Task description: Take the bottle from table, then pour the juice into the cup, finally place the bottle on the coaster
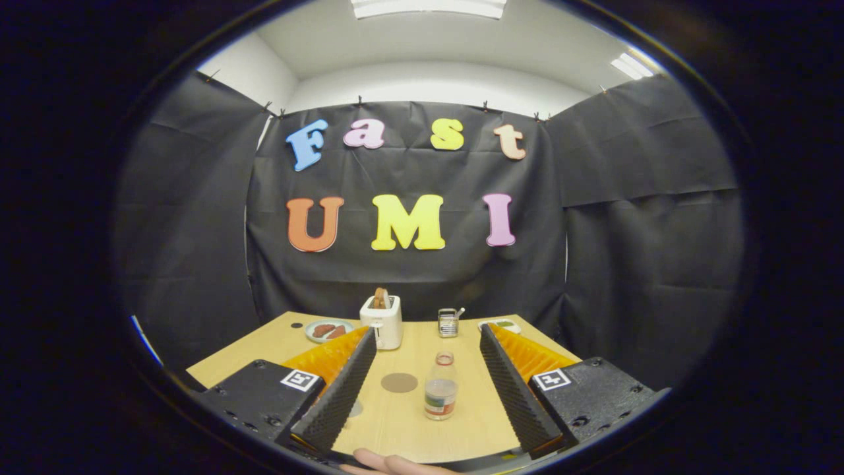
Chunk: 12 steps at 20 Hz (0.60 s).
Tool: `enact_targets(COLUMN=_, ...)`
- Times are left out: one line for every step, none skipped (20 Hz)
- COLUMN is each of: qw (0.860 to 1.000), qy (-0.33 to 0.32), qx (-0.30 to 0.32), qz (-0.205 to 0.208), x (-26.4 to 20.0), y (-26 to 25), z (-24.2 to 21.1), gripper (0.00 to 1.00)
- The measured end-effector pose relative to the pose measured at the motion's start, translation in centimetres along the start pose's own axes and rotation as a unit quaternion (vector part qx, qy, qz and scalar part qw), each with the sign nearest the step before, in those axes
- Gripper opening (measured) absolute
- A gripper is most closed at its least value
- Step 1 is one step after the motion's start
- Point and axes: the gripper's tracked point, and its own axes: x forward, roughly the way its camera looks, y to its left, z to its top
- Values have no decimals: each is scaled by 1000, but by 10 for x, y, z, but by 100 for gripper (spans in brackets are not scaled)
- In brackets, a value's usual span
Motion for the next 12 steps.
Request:
enact_targets(qw=1000, qy=4, qx=-1, qz=1, x=2, y=1, z=-4, gripper=100)
enact_targets(qw=1000, qy=6, qx=-1, qz=4, x=4, y=2, z=-8, gripper=100)
enact_targets(qw=1000, qy=7, qx=-3, qz=8, x=7, y=4, z=-11, gripper=100)
enact_targets(qw=1000, qy=8, qx=-6, qz=7, x=10, y=3, z=-15, gripper=100)
enact_targets(qw=1000, qy=7, qx=-9, qz=6, x=12, y=1, z=-18, gripper=100)
enact_targets(qw=1000, qy=1, qx=-11, qz=6, x=14, y=0, z=-19, gripper=100)
enact_targets(qw=1000, qy=-5, qx=-14, qz=4, x=16, y=-3, z=-19, gripper=100)
enact_targets(qw=1000, qy=-11, qx=-17, qz=1, x=19, y=-7, z=-22, gripper=100)
enact_targets(qw=1000, qy=-13, qx=-18, qz=-1, x=23, y=-10, z=-25, gripper=100)
enact_targets(qw=1000, qy=-13, qx=-17, qz=-3, x=27, y=-13, z=-31, gripper=100)
enact_targets(qw=1000, qy=-10, qx=-17, qz=-6, x=31, y=-17, z=-35, gripper=100)
enact_targets(qw=1000, qy=-8, qx=-16, qz=-3, x=35, y=-17, z=-39, gripper=100)
